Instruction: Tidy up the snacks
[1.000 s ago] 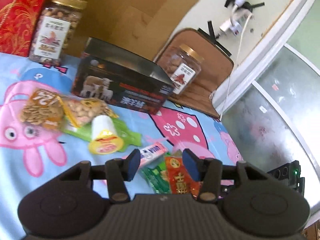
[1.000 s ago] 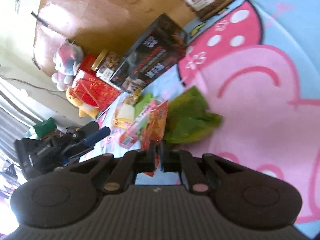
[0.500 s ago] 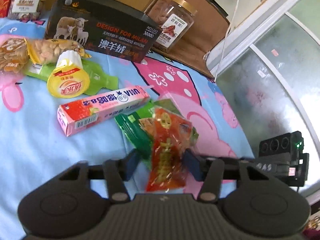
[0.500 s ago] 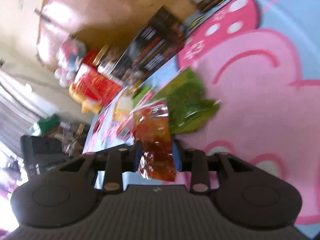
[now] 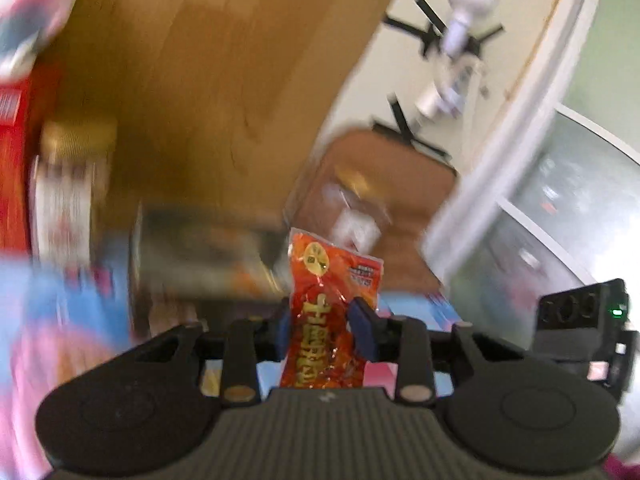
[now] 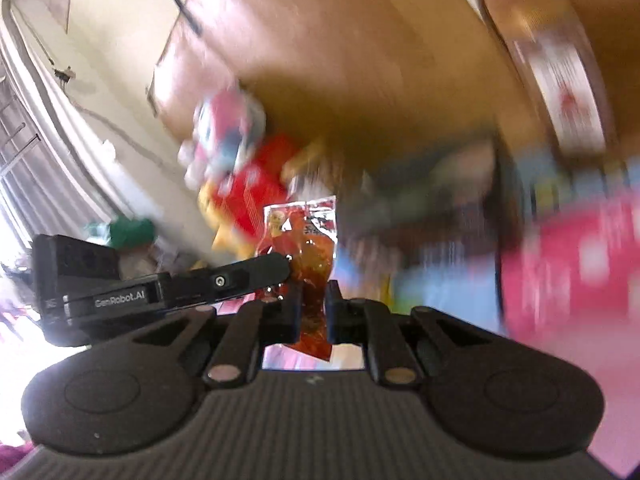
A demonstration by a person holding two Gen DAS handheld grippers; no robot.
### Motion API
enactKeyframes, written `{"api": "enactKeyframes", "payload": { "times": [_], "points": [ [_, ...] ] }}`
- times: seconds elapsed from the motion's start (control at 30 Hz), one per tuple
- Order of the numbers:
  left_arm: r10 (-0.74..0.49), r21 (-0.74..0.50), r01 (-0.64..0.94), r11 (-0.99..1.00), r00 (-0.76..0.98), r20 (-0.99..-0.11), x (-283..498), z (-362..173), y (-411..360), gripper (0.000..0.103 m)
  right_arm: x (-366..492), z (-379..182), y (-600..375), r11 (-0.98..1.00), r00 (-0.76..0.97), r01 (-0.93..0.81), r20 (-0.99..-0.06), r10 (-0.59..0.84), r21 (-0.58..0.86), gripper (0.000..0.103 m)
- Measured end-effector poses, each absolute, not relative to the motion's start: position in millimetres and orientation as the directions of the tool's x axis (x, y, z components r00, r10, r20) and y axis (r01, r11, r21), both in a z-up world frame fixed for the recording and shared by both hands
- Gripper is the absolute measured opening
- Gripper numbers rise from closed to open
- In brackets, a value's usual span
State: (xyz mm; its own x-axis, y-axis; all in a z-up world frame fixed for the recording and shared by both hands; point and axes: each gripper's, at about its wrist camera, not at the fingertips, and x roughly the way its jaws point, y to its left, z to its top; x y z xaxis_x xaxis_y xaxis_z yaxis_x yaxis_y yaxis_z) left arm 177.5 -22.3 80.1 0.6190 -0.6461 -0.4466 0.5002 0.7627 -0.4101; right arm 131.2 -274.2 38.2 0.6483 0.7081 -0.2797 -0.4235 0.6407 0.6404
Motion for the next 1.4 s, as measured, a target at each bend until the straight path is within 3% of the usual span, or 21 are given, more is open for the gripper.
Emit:
{"api": "enactKeyframes", "payload": {
  "times": [0.13,0.2,0.3,0.43,0.53,0.67,0.83,1.07,1.4],
  "points": [
    [-0.572,-0.374,0.435,0.819,0.672,-0.470,244,72,-34,0.034,201,52,-256,0.708,0.697,-0.408,-0.305,0.649,0.577,0.018],
    [-0.488,-0.328,0.363,0.872,0.695,-0.528,269,58,-40,0.037,228,44,-242,0.749,0.699,-0.390,-0.357,0.620,0.536,0.028],
    [-0.410,-0.294,0.288,0.912,0.699,-0.586,278,47,-37,0.036,253,25,-228,0.827,0.703,-0.307,-0.474,0.531,0.470,0.029],
    [-0.485,-0.381,0.328,0.864,0.741,-0.463,227,63,2,0.038,226,29,-252,0.795,0.740,-0.309,-0.393,0.545,0.521,0.029],
    [-0.488,-0.428,0.315,0.847,0.780,-0.391,179,61,44,0.048,191,34,-257,0.749,0.714,-0.359,-0.354,0.604,0.556,0.029],
    [-0.376,-0.377,0.214,0.901,0.817,-0.438,118,30,84,0.048,142,23,-232,0.691,0.645,-0.447,-0.331,0.689,0.568,0.030],
    [-0.268,-0.314,0.111,0.943,0.812,-0.518,67,-8,100,0.048,79,-7,-191,0.758,0.685,-0.469,-0.354,0.636,0.453,0.032],
    [-0.294,-0.256,0.184,0.949,0.810,-0.508,45,-35,89,0.044,46,-30,-174,0.866,0.805,-0.401,-0.337,0.488,0.298,0.032],
    [-0.293,-0.233,0.202,0.951,0.829,-0.477,37,-34,86,0.046,44,-45,-186,0.888,0.839,-0.315,-0.339,0.426,0.335,0.034]
  ]
}}
